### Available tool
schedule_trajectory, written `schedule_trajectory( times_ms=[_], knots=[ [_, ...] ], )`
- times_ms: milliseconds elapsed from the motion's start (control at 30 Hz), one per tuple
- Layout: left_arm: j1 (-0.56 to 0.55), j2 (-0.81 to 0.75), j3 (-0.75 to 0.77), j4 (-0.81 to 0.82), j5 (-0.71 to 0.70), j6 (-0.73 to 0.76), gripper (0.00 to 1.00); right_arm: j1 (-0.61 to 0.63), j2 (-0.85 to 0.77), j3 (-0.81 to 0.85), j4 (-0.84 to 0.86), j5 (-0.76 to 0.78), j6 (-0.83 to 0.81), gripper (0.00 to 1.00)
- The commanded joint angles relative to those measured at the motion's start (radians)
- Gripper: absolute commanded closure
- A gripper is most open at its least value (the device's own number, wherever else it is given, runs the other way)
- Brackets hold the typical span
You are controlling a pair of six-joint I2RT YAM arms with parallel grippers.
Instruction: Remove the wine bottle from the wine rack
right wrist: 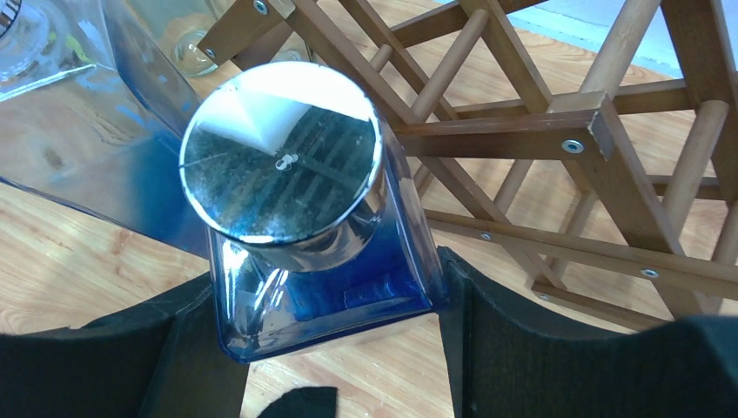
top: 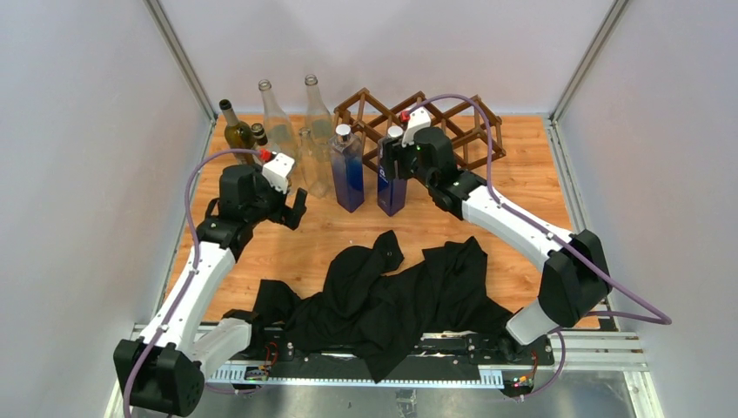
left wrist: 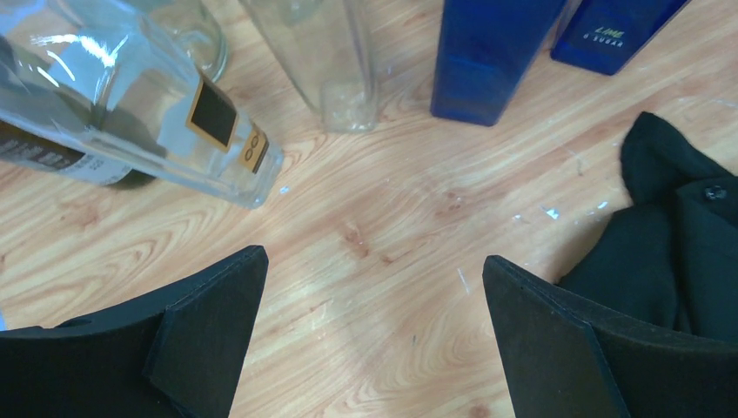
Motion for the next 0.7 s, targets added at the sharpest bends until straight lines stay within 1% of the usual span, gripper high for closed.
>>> schedule_trajectory(
  times_ms=[0, 67, 133, 167, 200, 267, 300, 367, 567, 667],
  knots=[
    [0.013, 0.017, -0.044, 0.118, -0.089, -0.017, 0.0, -0.012, -0.004, 0.069, 0.161, 0.001, 0.058, 1.0],
    [0.015, 0.021, -0.068, 0.15, -0.115, -0.019, 0.0, -0.012, -0.001, 0.07, 0.145, 0.001, 0.064, 1.0],
    [0.017, 0.022, -0.103, 0.2, -0.142, -0.02, 0.0, -0.012, -0.002, 0.068, 0.129, -0.011, 0.065, 0.9],
    [0.018, 0.022, -0.121, 0.239, -0.157, -0.023, 0.0, -0.012, -0.003, 0.067, 0.122, -0.024, 0.063, 0.76],
    [0.018, 0.022, -0.141, 0.264, -0.168, -0.026, 0.0, -0.01, -0.004, 0.067, 0.112, -0.035, 0.06, 0.52],
    [0.018, 0.029, -0.176, 0.301, -0.163, -0.023, 0.0, -0.008, -0.008, 0.073, 0.08, -0.041, 0.057, 0.18],
    [0.018, 0.035, -0.192, 0.315, -0.159, -0.021, 0.0, -0.008, -0.013, 0.073, 0.062, -0.037, 0.056, 0.13],
    [0.023, 0.056, -0.219, 0.348, -0.158, -0.015, 0.0, -0.006, -0.032, 0.079, 0.01, -0.014, 0.049, 0.09],
    [0.042, 0.096, -0.234, 0.433, -0.141, -0.049, 0.0, -0.004, -0.119, 0.062, -0.062, 0.01, 0.05, 0.06],
    [0.045, 0.102, -0.246, 0.466, -0.142, -0.047, 0.0, -0.003, -0.197, 0.041, -0.125, 0.038, 0.068, 0.05]
  ],
)
